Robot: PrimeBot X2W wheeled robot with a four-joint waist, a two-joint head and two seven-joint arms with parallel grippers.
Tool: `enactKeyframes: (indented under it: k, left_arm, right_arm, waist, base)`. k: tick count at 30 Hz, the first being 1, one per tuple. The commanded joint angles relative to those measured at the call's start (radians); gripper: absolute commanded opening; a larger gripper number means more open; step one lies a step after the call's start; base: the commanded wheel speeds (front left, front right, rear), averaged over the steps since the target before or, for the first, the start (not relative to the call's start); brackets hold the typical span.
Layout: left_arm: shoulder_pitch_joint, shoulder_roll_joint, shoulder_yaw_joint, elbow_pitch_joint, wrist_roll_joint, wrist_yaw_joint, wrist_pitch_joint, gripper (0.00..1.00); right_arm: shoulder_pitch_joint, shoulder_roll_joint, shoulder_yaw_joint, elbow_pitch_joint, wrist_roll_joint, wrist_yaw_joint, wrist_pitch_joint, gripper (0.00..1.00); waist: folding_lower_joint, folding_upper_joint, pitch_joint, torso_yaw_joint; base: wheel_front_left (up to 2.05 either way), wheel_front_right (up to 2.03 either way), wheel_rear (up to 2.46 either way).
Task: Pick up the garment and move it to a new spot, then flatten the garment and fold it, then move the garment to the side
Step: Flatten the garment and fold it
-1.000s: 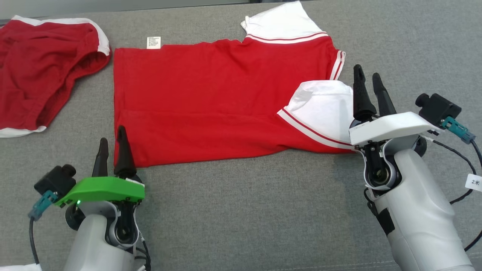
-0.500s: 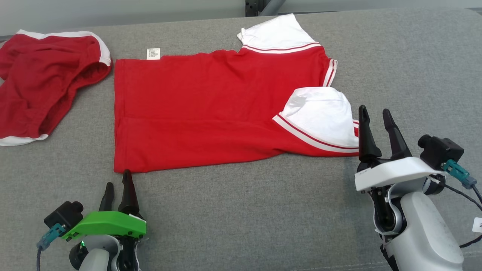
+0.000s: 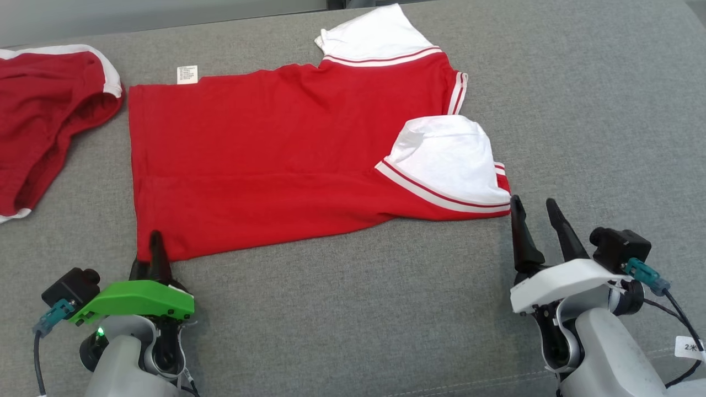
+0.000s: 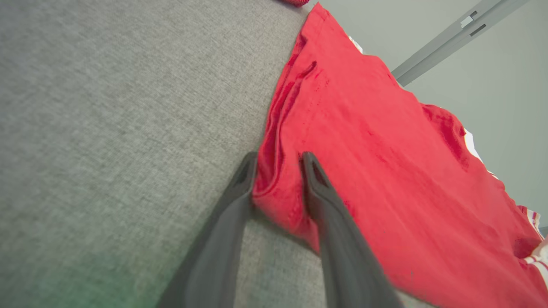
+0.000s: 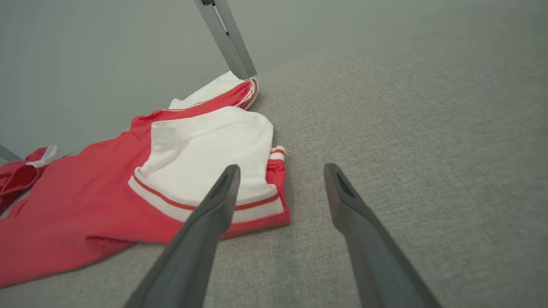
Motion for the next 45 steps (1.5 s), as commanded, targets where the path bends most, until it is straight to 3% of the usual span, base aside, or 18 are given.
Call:
enactKeyframes:
  k: [1,11,12,14,15,18,25,36,39,45]
  left_arm:
    - [-0.003,-0.002,-0.006,0.014,0.009,0.000,0.001,0.00]
    - [0.005,-0.002,0.009,0.021,0.052,0.001,-0.007,0.00]
    - [0.006,-0.003,0.011,0.024,0.054,0.001,-0.007,0.00]
    - [0.003,-0.004,0.015,0.029,0.058,0.000,-0.007,0.00]
    - [0.001,-0.005,0.016,0.031,0.059,0.000,-0.006,0.00]
    - [0.002,-0.010,0.020,0.032,0.061,0.000,-0.006,0.00]
    - [0.021,-0.017,0.036,-0.010,0.081,-0.003,-0.007,0.00]
    - [0.230,-0.035,-0.031,-0.207,0.048,-0.002,-0.007,0.00]
    - [0.294,-0.037,-0.044,-0.219,0.031,-0.002,-0.008,0.00]
    - [0.326,-0.041,-0.064,-0.191,0.026,0.004,-0.006,0.00]
  right_arm:
    - [-0.001,-0.002,0.000,0.021,-0.009,0.000,-0.003,1.00]
    - [-0.108,-0.002,0.034,0.238,0.012,0.000,-0.003,1.00]
    - [-0.121,-0.002,0.040,0.263,0.011,0.000,-0.003,0.92]
    - [-0.149,-0.002,0.054,0.311,0.022,0.000,-0.003,0.50]
    - [-0.161,-0.002,0.059,0.327,0.027,0.000,-0.003,0.45]
    - [-0.186,-0.001,0.074,0.368,0.056,0.000,-0.002,0.00]
    - [-0.205,-0.007,0.040,0.353,0.101,0.000,-0.002,0.00]
    - [-0.023,-0.123,-0.051,0.155,0.148,-0.002,0.030,0.00]
    - [0.079,-0.113,-0.094,0.092,0.152,-0.002,0.067,0.00]
    - [0.145,-0.067,-0.121,0.083,0.126,-0.002,0.089,0.00]
  waist:
    - [0.0000,0.0054,0.003,0.000]
    - [0.0000,0.0054,0.002,0.039]
    - [0.0000,0.0054,0.003,0.042]
    - [0.0000,0.0054,0.005,0.049]
    - [0.0000,0.0054,0.005,0.052]
    - [0.0000,0.0054,0.005,0.059]
    - [0.0000,0.0054,-0.003,0.062]
    - [0.0000,0.0054,-0.042,0.064]
    - [0.0000,0.0054,-0.053,0.065]
    - [0.0000,0.0054,-0.068,0.060]
  base:
    - [0.00,0.00,0.00]
    - [0.00,0.00,0.00]
    - [0.00,0.00,0.00]
    - [0.00,0.00,0.00]
    - [0.00,0.00,0.00]
    - [0.00,0.00,0.00]
    - [0.00,0.00,0.00]
    - [0.00,0.00,0.00]
    - [0.00,0.00,0.00]
    - [0.00,0.00,0.00]
